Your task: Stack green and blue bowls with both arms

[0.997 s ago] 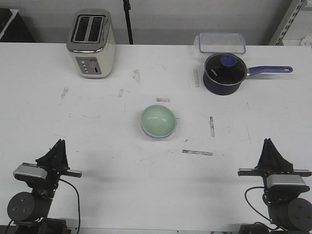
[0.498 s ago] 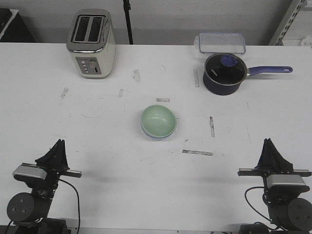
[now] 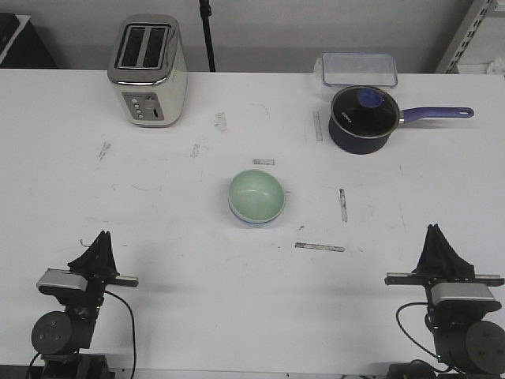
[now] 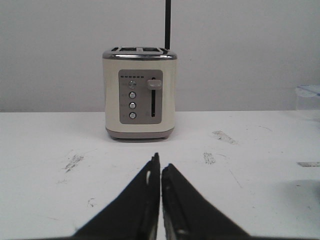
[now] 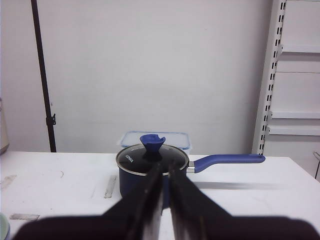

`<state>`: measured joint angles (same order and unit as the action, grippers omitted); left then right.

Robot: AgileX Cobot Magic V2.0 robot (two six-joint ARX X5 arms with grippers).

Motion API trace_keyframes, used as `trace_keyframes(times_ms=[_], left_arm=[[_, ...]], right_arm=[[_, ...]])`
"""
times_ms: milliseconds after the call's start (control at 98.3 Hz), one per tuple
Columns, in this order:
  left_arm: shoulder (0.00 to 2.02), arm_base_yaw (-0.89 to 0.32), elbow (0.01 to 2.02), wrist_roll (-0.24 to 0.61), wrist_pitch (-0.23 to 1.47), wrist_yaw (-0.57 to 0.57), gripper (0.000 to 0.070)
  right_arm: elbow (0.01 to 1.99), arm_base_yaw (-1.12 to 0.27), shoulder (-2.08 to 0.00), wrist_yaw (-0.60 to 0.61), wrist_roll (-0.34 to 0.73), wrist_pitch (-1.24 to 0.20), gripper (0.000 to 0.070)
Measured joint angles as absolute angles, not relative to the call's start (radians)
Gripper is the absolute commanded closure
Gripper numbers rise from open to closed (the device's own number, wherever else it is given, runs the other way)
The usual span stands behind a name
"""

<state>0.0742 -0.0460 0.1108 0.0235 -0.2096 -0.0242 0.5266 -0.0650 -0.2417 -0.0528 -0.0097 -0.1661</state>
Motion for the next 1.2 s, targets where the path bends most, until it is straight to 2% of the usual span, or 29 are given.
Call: trace_keyframes(times_ms=[244, 1200], left_arm=[[0.005, -0.046, 0.035, 0.023, -0.181, -0.02, 0.0699], [0.005, -0.046, 0.034, 0.023, -0.143, 0.004, 0.0698]], right_arm=[[0.527, -0.065, -0.242, -0.053, -0.01, -0.166, 0.0684], [0.527, -0.065, -0.242, -0.053, -0.01, -0.167, 0.0684]])
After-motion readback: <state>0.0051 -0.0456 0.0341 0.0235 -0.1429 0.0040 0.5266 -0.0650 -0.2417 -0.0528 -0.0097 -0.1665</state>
